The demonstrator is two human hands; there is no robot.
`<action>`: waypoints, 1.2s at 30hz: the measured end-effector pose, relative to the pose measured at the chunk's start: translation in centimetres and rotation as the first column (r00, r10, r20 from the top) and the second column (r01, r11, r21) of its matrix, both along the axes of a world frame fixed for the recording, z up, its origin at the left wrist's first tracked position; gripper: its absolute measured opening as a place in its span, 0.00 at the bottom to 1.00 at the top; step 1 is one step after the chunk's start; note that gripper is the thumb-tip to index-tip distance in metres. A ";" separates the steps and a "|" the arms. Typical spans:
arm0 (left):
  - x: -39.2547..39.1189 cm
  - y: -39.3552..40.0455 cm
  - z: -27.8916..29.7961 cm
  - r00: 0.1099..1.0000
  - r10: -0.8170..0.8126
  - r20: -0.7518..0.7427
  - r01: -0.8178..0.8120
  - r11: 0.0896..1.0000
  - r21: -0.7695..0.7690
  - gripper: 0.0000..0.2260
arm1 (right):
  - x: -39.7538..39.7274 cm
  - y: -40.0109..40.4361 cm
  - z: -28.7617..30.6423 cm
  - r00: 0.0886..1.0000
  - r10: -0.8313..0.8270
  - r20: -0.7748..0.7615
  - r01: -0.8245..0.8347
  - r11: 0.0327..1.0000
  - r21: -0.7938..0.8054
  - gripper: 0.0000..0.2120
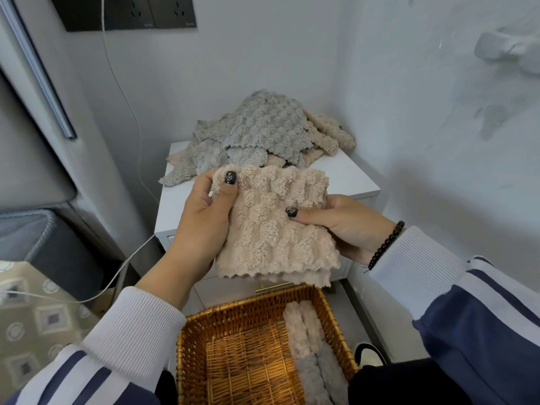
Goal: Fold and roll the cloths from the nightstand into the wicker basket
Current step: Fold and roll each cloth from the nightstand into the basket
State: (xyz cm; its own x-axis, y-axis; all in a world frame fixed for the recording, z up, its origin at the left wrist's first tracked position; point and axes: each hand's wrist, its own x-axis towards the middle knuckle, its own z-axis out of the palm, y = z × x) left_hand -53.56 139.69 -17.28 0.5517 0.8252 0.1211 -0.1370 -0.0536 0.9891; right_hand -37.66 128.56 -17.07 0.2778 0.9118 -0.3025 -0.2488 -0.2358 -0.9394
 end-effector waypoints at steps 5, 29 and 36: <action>-1.4 0.2 -0.2 0.932 -0.316 -0.176 0.255 0.919 -0.300 0.22 | 0.4 0.0 -0.2 0.998 -0.003 0.068 0.004 1.000 -0.002 0.19; -6.6 0.7 -0.7 0.929 -0.309 0.203 0.368 0.816 -0.445 0.29 | -0.8 0.9 -2.1 0.934 0.196 -0.300 -0.128 0.965 0.230 0.35; -6.8 1.2 -0.7 0.909 -0.318 0.270 0.408 0.817 -0.409 0.18 | -0.9 1.0 -1.5 0.903 0.245 -0.352 -0.157 0.953 0.261 0.25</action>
State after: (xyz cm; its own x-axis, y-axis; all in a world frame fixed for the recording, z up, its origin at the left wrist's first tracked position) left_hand -60.35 140.91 -18.02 0.8267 0.5565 -0.0826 -0.2358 0.4759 0.8473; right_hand -38.53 129.56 -18.61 -0.0126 0.9912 -0.1321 -0.5631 -0.1162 -0.8182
